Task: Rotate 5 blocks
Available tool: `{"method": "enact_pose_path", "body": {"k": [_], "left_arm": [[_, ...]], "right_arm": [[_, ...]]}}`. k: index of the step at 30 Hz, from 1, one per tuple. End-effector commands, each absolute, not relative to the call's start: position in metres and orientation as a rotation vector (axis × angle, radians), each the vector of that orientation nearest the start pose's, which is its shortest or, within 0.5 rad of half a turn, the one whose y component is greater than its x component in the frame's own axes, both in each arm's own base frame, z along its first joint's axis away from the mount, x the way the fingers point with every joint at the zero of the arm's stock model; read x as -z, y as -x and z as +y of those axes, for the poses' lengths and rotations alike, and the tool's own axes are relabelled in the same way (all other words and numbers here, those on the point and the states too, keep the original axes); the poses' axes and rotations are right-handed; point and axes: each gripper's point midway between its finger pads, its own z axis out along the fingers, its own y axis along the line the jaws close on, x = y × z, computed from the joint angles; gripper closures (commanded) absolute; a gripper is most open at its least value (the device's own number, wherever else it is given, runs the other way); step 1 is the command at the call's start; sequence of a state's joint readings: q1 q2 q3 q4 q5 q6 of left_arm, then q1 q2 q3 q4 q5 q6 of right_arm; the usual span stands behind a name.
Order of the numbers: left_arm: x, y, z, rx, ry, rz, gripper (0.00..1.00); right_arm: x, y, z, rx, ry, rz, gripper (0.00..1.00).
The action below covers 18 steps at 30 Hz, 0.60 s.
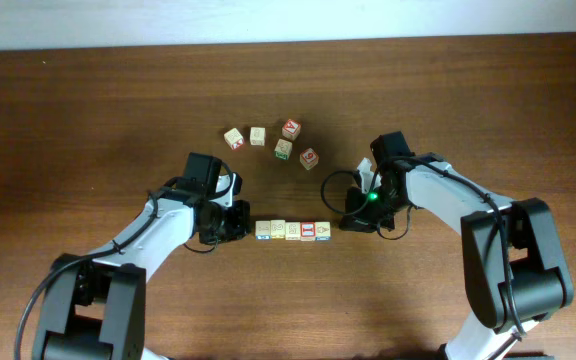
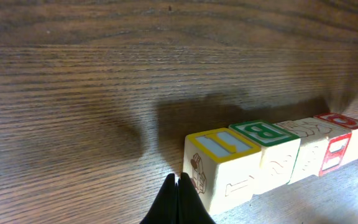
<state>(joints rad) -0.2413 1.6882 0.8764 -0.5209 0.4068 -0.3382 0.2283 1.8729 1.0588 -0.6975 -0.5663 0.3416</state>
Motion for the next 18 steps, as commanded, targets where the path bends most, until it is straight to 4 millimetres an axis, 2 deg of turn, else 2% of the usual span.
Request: {"method": "enact_pose_path", "body": {"k": [1,10,18], "left_arm": [[-0.0031,-0.2872,-0.1431,0.698,0.084,2.985,1.0],[-0.0057,-0.2932,-0.1495,0.754,-0.038,2.936,1.0],[-0.0072,-0.2849,-0.1517,0.807,-0.073,2.954,1.0]], "right_arm": [[-0.0141,-0.293,0.1652,-0.896,-0.141,3.104,0.96],[-0.0141,-0.2931,0.1652,-0.896,-0.141,3.104,0.96],[-0.0141,-0.293,0.1652,-0.896,-0.141,3.104,0.96]]}}
